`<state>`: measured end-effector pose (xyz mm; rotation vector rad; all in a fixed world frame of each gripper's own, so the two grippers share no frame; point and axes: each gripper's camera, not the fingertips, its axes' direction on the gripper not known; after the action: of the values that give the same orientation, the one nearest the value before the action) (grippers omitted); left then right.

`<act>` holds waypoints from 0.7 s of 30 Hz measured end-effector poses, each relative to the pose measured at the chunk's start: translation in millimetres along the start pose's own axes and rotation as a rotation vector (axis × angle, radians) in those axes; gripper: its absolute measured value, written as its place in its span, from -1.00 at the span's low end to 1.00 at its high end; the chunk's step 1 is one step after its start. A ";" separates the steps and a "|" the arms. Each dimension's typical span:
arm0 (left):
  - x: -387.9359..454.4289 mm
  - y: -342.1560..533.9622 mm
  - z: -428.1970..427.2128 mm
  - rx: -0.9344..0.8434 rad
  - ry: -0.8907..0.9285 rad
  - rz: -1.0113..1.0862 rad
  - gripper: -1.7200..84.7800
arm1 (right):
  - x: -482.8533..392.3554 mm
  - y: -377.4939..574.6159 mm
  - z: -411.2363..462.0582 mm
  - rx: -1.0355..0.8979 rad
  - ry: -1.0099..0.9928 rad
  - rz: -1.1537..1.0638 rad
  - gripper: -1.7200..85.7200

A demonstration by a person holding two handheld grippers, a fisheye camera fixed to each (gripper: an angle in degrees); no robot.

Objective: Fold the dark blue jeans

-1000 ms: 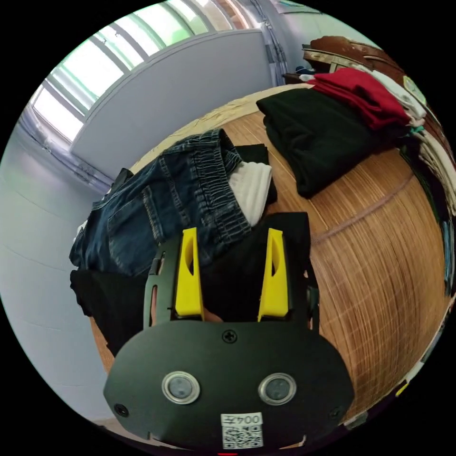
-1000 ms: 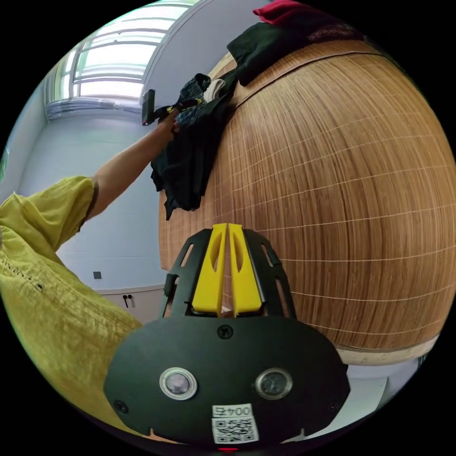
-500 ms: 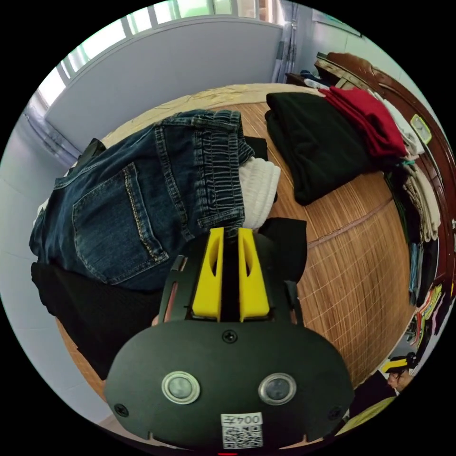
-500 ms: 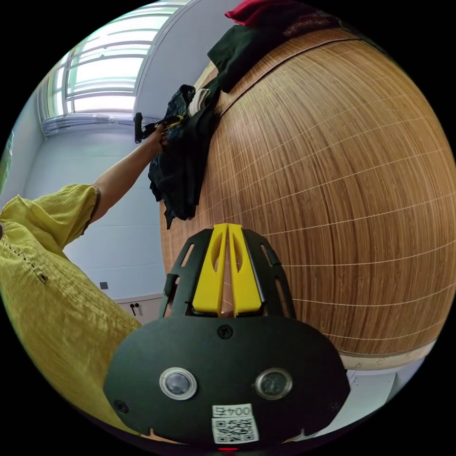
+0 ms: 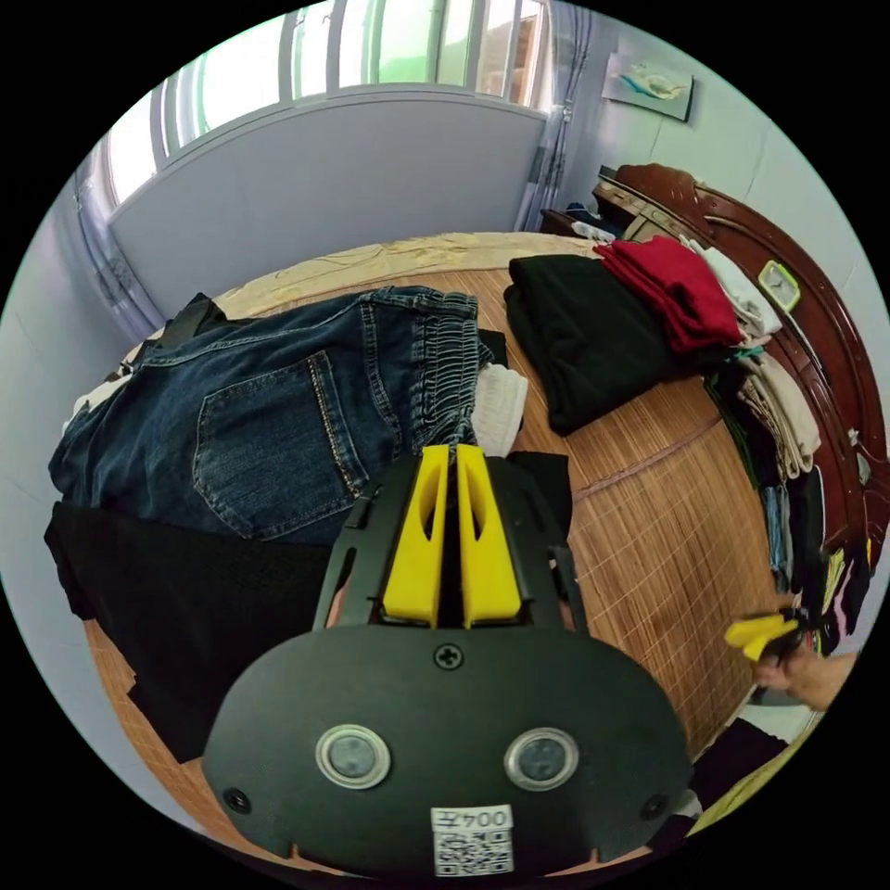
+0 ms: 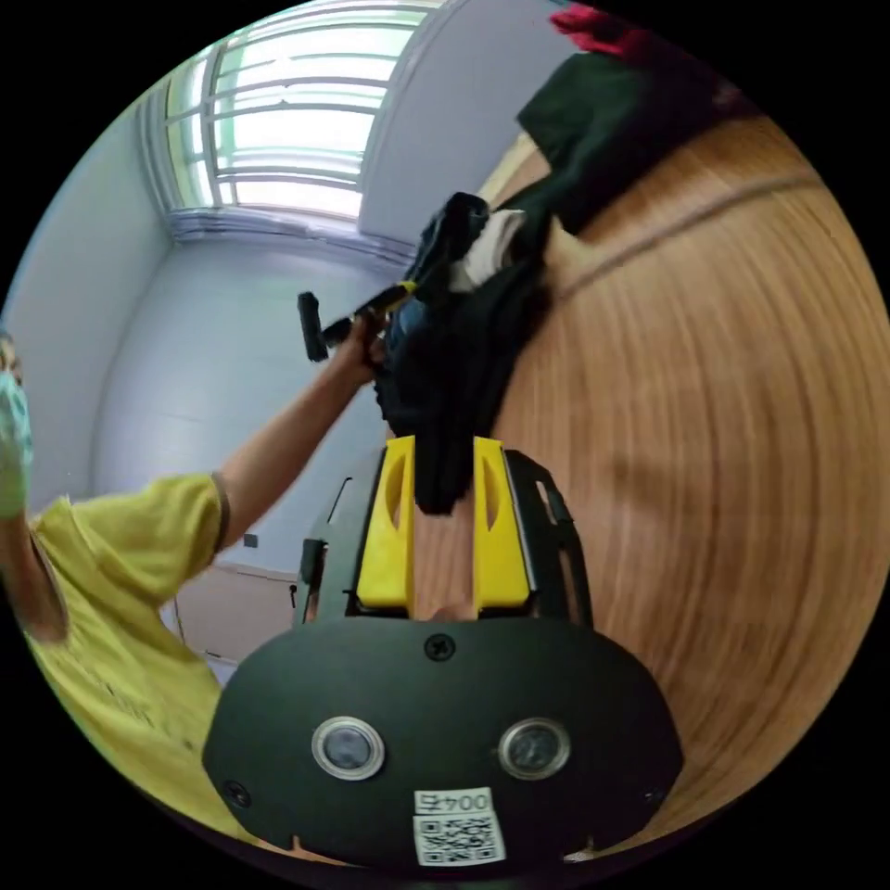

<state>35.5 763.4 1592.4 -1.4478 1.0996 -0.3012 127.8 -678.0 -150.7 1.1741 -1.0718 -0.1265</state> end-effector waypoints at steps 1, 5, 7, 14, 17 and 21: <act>0.3 2.3 -0.2 0.003 0.002 0.007 -0.92 | -1.1 -22.4 12.6 -0.014 -0.013 -0.016 -0.68; -0.8 22.9 -0.6 0.033 0.037 0.036 -0.92 | -3.1 -156.1 109.2 -0.124 -0.045 0.010 -0.59; -0.1 32.3 -0.5 0.044 0.044 0.059 -0.91 | -5.6 -191.2 143.4 -0.136 -0.025 0.045 -0.59; 16.5 74.7 -18.6 0.093 -0.007 0.197 -0.84 | -28.1 -236.8 230.4 -0.220 0.076 0.070 -0.83; 42.7 101.4 -30.1 0.086 -0.165 0.331 -0.56 | -46.3 -229.8 236.3 -0.168 0.057 0.037 -0.84; 66.8 124.6 -25.6 0.003 -0.370 0.398 -0.41 | -86.2 -211.2 249.5 -0.136 -0.041 -0.024 -0.84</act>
<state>-3.5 719.8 1461.1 -1.1878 1.0489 0.2392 -10.2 -890.1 -374.9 1.0657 -1.0688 -0.2397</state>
